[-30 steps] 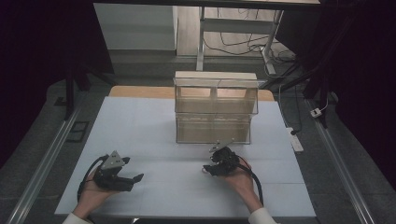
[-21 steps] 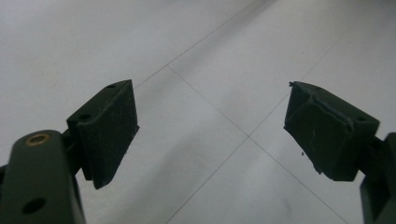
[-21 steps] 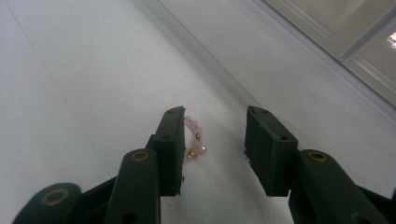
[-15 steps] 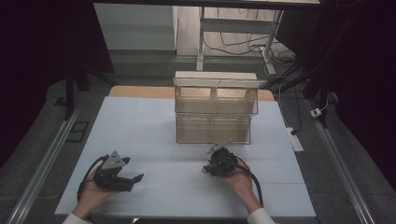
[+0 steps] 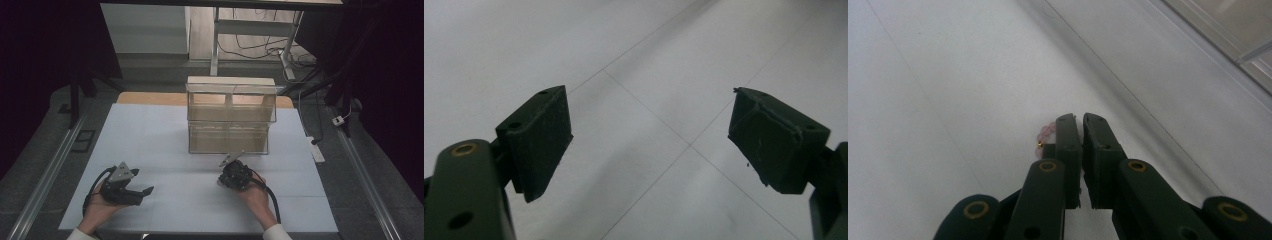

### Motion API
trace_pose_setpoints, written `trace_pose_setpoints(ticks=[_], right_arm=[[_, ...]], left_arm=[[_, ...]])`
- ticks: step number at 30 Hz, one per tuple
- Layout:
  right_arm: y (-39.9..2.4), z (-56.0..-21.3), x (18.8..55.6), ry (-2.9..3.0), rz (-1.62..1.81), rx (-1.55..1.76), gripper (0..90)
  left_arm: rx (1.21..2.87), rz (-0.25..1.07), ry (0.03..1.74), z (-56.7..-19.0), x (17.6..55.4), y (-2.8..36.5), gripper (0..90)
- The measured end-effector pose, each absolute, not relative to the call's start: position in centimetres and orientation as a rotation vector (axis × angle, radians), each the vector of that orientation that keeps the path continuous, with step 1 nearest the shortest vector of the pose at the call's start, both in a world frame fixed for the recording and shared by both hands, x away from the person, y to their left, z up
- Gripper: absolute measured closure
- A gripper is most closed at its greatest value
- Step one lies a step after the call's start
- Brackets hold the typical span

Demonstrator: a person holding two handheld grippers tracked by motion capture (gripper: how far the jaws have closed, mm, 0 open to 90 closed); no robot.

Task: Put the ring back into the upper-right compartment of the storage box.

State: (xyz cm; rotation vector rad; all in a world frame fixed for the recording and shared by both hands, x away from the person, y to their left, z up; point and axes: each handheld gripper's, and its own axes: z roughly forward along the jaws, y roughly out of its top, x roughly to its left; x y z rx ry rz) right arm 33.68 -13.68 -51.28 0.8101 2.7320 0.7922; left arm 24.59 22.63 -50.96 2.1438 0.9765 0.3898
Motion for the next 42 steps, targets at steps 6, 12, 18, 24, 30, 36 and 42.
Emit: trace_pose_setpoints(ticks=[6, 12, 18, 24, 30, 36, 42], right_arm=[[-13.7, -51.3, 33.6, 2.728, 0.796, 0.806, 85.7], [-13.8, -51.0, 33.6, 2.715, 0.818, 0.805, 86.8], [-14.0, -50.6, 33.5, 2.697, 0.841, 0.798, 86.8], [-14.2, -49.9, 33.4, 2.682, 0.876, 0.803, 86.9], [-14.3, -49.4, 33.2, 2.67, 0.903, 0.793, 86.9], [-14.4, -48.6, 32.9, 2.654, 0.937, 0.79, 86.9], [-14.6, -47.9, 32.8, 2.632, 0.978, 0.781, 86.9]], left_arm=[[2.144, 0.389, 0.976, -51.0, 24.6, 22.7, 17.2], [2.144, 0.388, 0.975, -51.0, 24.6, 22.7, 17.2], [2.143, 0.39, 0.975, -51.0, 24.6, 22.7, 17.2], [2.145, 0.389, 0.974, -51.0, 24.6, 22.7, 17.2], [2.144, 0.391, 0.975, -51.0, 24.6, 22.7, 17.2], [2.145, 0.39, 0.974, -51.0, 24.6, 22.7, 17.2], [2.145, 0.39, 0.974, -51.0, 24.6, 22.7, 17.2]])
